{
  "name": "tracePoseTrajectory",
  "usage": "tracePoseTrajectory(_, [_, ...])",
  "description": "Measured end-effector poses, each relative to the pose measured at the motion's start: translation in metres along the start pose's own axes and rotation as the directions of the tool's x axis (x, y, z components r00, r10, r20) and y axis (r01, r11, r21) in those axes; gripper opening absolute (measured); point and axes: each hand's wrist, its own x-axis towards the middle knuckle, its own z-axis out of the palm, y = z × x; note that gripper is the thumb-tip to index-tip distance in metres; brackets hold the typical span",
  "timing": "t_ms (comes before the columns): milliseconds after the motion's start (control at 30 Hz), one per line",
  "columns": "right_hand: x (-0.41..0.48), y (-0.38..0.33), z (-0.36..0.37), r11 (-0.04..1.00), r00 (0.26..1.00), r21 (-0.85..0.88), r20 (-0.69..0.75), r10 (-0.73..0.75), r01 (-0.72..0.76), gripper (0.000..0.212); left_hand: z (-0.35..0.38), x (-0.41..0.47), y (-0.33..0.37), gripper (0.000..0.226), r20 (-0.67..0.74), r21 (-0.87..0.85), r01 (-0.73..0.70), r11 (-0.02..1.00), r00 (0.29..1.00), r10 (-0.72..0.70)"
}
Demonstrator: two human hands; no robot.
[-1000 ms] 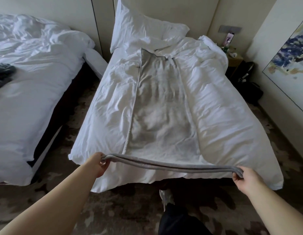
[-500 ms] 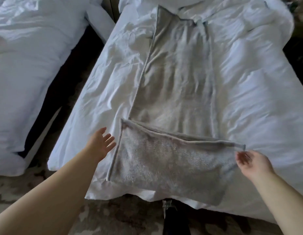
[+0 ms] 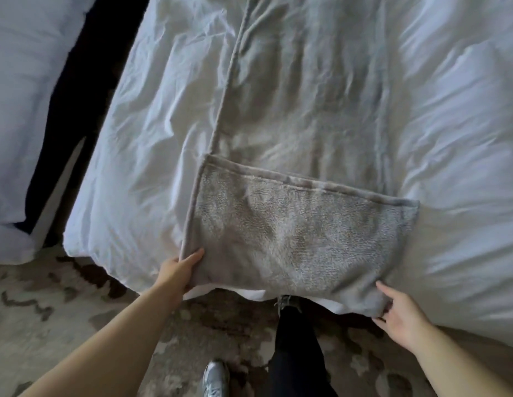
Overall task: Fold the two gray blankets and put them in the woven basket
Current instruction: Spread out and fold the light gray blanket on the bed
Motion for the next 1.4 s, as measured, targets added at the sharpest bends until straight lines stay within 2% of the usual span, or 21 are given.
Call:
tracePoseTrajectory(100, [-0.013, 0.005, -0.005, 1.0, 0.999, -0.03, 0.046, -0.003, 0.004, 0.038, -0.007, -0.01, 0.005, 0.029, 0.021, -0.165, 0.025, 0.986, 1.0, -0.021])
tracePoseTrajectory(167, [-0.03, 0.0, -0.007, 0.998, 0.998, -0.049, 0.031, -0.047, 0.048, 0.031, -0.016, -0.02, 0.015, 0.03, 0.002, -0.21, 0.008, 0.978, 1.0, -0.008])
tracePoseTrajectory(267, [-0.069, -0.017, -0.011, 0.994, 0.993, 0.014, 0.06, -0.107, 0.106, 0.015, -0.032, -0.038, 0.039, 0.032, 0.012, -0.254, 0.027, 0.967, 1.0, -0.025])
tracePoseTrajectory(367, [-0.113, -0.039, -0.017, 0.972, 0.971, 0.034, 0.031, -0.235, 0.234, 0.014, -0.049, -0.063, 0.067, 0.047, 0.054, -0.306, 0.016, 0.952, 0.999, 0.001])
tracePoseTrajectory(467, [-0.156, -0.053, -0.025, 0.933, 0.933, 0.071, 0.05, -0.356, 0.352, 0.017, -0.066, -0.089, 0.085, 0.052, 0.121, -0.352, -0.024, 0.936, 0.99, 0.071])
tracePoseTrajectory(567, [-0.194, -0.047, -0.03, 0.902, 0.903, 0.119, 0.069, -0.424, 0.414, 0.018, -0.085, -0.113, 0.088, 0.056, 0.127, -0.378, -0.07, 0.923, 0.984, 0.126])
tracePoseTrajectory(767, [-0.225, 0.01, -0.047, 0.901, 0.904, 0.1, 0.03, -0.427, 0.422, 0.014, -0.126, -0.138, 0.054, 0.053, 0.107, -0.339, -0.122, 0.933, 0.98, 0.167])
tracePoseTrajectory(933, [-0.23, 0.074, -0.067, 0.94, 0.94, 0.026, 0.009, -0.34, 0.339, 0.007, -0.158, -0.147, -0.007, 0.059, 0.08, -0.289, -0.076, 0.954, 0.991, 0.103])
tracePoseTrajectory(1067, [-0.233, 0.093, -0.076, 0.962, 0.962, -0.034, -0.004, -0.272, 0.272, 0.019, -0.169, -0.15, -0.034, 0.06, 0.101, -0.316, 0.001, 0.949, 0.994, 0.033])
tracePoseTrajectory(1167, [-0.241, 0.086, -0.072, 0.957, 0.958, 0.038, -0.015, -0.288, 0.288, 0.005, -0.16, -0.156, -0.03, 0.049, 0.12, -0.337, 0.023, 0.941, 0.993, 0.019])
tracePoseTrajectory(1333, [-0.242, 0.039, -0.052, 0.901, 0.925, 0.231, 0.017, -0.38, 0.366, 0.023, -0.133, -0.171, 0.013, 0.007, 0.167, -0.408, 0.035, 0.912, 0.985, 0.037])
tracePoseTrajectory(1400, [-0.241, 0.009, -0.041, 0.879, 0.921, 0.303, 0.017, -0.39, 0.367, 0.022, -0.121, -0.172, 0.039, 0.008, 0.159, -0.447, 0.031, 0.894, 0.986, 0.046])
